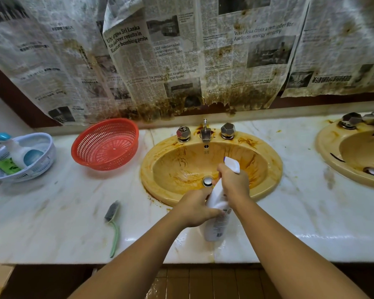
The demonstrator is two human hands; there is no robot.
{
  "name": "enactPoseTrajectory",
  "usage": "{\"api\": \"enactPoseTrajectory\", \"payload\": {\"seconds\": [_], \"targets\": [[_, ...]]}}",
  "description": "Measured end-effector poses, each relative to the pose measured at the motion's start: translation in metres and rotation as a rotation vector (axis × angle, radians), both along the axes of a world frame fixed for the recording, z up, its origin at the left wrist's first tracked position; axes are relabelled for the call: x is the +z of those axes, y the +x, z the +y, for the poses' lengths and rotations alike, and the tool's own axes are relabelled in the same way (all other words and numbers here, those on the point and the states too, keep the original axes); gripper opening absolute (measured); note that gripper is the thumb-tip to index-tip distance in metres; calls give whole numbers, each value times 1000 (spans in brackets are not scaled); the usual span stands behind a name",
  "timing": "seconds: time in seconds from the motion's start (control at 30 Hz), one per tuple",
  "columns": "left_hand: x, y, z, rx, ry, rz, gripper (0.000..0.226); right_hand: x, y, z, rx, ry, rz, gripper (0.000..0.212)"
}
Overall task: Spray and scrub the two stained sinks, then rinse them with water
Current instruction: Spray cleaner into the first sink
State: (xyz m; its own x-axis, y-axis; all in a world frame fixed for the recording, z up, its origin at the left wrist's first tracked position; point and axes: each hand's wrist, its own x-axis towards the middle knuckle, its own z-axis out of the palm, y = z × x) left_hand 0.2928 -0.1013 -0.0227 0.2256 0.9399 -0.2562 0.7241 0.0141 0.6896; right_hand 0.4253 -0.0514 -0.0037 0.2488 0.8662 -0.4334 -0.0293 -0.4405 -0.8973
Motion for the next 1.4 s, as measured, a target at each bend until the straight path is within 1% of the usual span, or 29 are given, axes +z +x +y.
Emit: {"api": "enactPoseTrajectory", "payload": {"seconds": [0.1,0.2,0.33,0.47,0.7,0.83,0.93,1.03,1.1,1.17,1.27,1.4], "targets": [[-1,5,5,-6,8,2,51,2,5,4,49,26,-43,20],[-2,14,9,-29,19,-2,53,-1,15,11,-16,10,-45,32],[-5,30,16,-73,14,10,51,1,33,12,-76,-11,-55,25],[-9,46,20,-129,-18,26,63,2,49,10,-55,-11,-73,18],[-13,66,23,-194,21,-20,63,-6,77,17,-120,-63,-68,33],[-16,71,24,-184,23,-39,61,-4,83,15,-73,-60,-90,25],[-14,82,22,-204,29,-64,67,-2,94,16,-95,-65,-91,29],[-11,90,22,-238,3,-35,75,2,100,17,-160,-59,-127,33],[-9,94,22,-256,-11,-25,78,3,105,18,-140,-62,-129,32],[-7,99,21,-261,-23,-59,76,0,110,20,-85,-76,-144,34],[-4,106,15,-265,-66,-165,74,0,119,23,-10,-105,-187,33],[-3,114,9,-259,-115,-258,77,2,132,22,55,-213,-237,48]]}}
